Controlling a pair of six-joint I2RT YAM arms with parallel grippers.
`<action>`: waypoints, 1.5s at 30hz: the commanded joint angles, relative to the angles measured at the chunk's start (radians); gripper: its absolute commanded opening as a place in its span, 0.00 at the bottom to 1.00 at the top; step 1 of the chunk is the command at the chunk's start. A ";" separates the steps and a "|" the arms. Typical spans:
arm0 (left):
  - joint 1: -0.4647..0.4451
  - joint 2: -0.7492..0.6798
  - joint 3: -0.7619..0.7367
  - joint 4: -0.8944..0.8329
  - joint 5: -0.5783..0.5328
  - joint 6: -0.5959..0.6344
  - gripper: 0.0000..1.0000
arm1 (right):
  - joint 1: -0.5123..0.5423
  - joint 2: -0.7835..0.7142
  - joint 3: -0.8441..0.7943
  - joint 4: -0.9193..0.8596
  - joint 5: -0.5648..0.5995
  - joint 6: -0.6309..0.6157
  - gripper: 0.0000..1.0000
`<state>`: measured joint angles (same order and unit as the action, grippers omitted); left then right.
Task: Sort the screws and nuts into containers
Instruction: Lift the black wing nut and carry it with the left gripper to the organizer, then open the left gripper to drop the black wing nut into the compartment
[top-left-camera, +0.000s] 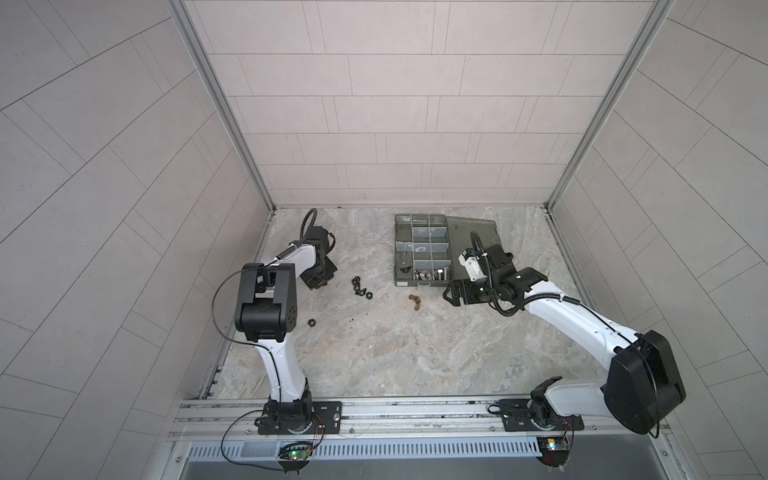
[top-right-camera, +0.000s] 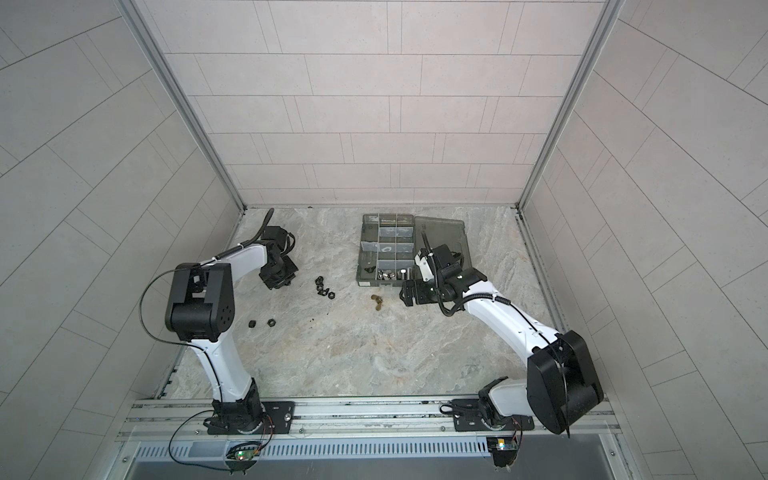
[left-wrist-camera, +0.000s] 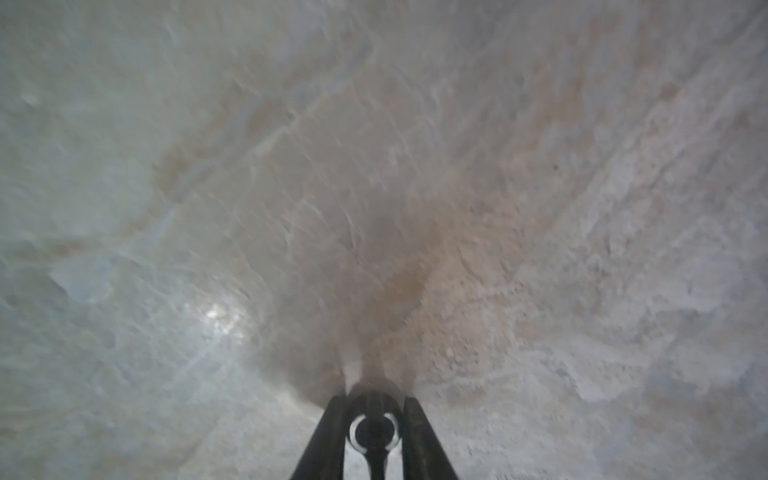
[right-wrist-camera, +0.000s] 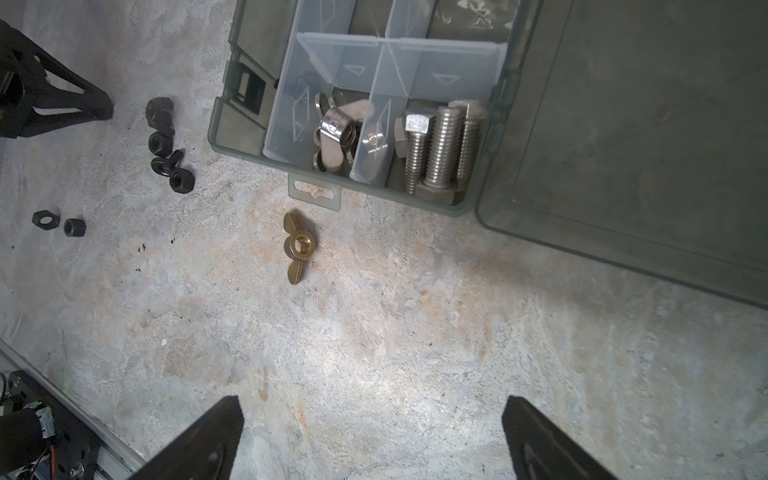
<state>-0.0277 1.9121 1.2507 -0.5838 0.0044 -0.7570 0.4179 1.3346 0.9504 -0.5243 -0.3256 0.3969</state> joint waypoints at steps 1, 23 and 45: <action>-0.033 -0.059 0.013 -0.060 0.005 0.015 0.24 | -0.004 -0.036 -0.010 -0.019 0.009 0.001 0.99; -0.422 0.034 0.420 -0.172 -0.040 -0.041 0.25 | -0.002 -0.141 -0.058 -0.020 0.039 -0.020 0.99; -0.556 0.198 0.553 -0.192 -0.034 -0.058 0.38 | -0.009 -0.192 -0.079 -0.043 0.042 -0.029 0.99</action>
<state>-0.5770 2.1002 1.7763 -0.7586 -0.0212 -0.8154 0.4129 1.1648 0.8772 -0.5480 -0.2989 0.3771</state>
